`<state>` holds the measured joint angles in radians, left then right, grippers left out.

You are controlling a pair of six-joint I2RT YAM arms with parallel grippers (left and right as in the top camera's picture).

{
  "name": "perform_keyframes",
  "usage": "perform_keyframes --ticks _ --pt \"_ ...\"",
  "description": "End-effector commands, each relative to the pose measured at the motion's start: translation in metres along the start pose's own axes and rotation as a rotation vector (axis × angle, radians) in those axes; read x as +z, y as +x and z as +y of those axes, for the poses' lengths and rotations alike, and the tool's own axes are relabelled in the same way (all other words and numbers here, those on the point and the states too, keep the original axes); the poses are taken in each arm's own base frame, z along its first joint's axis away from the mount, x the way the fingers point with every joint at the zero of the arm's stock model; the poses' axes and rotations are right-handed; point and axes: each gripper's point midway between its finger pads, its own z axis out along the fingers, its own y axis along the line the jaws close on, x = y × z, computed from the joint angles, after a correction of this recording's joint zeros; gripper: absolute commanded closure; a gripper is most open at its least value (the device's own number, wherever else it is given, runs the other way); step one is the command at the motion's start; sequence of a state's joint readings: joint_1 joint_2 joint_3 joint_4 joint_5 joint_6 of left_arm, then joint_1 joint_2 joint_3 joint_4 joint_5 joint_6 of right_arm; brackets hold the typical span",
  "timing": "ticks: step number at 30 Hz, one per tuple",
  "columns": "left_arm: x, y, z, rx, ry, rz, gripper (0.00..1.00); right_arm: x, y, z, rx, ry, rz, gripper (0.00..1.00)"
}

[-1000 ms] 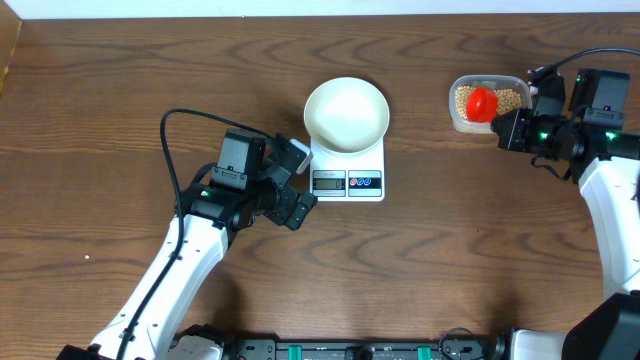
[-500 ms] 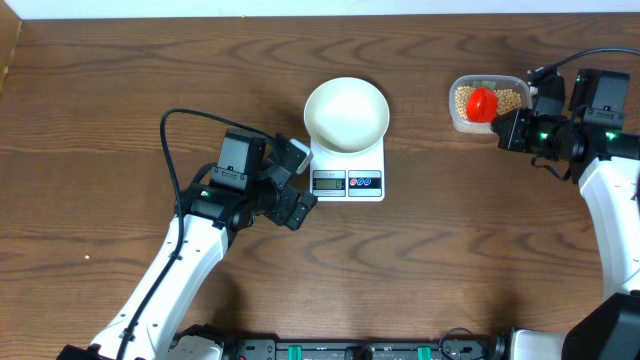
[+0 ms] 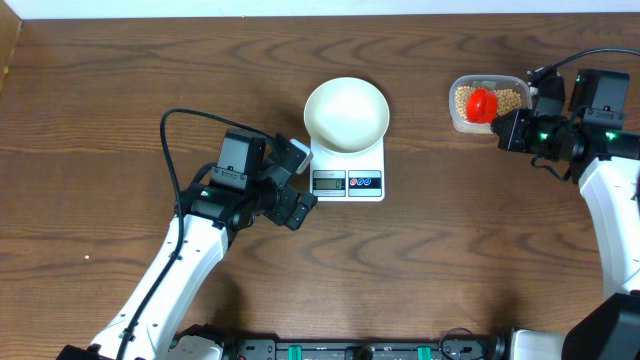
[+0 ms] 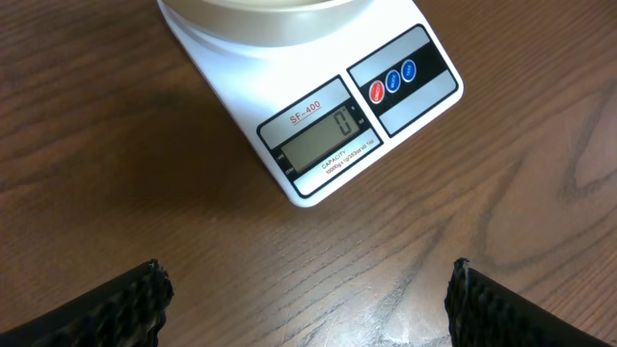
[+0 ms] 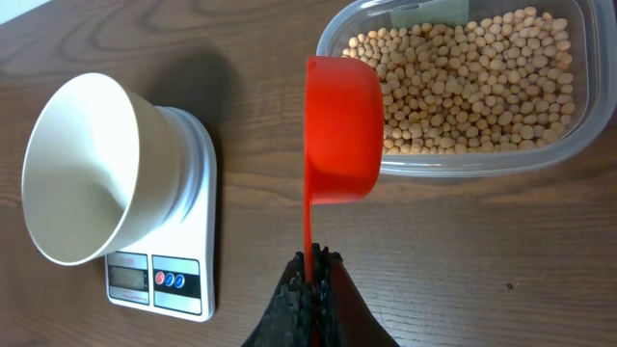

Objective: Scoop item into bowl and weigh 50g on scale

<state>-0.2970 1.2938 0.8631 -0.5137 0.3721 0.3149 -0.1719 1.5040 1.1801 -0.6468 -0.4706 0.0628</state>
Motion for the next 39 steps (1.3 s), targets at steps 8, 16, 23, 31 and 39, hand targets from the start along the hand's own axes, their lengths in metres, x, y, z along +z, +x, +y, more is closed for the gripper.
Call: perform_keyframes --ticks 8,16,23,31,39 --pt "0.001 0.002 -0.001 0.005 0.003 0.004 0.07 -0.01 -0.009 0.004 -0.03 0.001 -0.034 0.99" --pt "-0.001 0.003 0.008 -0.018 -0.013 0.0 0.07 -0.01 -0.009 0.004 -0.031 0.002 -0.034 0.99" --pt "-0.001 0.003 0.009 -0.021 -0.015 -0.001 0.07 -0.01 -0.009 0.004 -0.034 0.002 -0.034 0.99" --pt "-0.001 0.003 0.009 -0.021 -0.016 -0.001 0.07 -0.01 -0.01 0.002 -0.034 0.012 -0.035 0.99" --pt "-0.001 0.003 0.009 -0.022 -0.016 -0.001 0.07 -0.016 -0.016 -0.005 -0.035 0.072 -0.045 0.99"
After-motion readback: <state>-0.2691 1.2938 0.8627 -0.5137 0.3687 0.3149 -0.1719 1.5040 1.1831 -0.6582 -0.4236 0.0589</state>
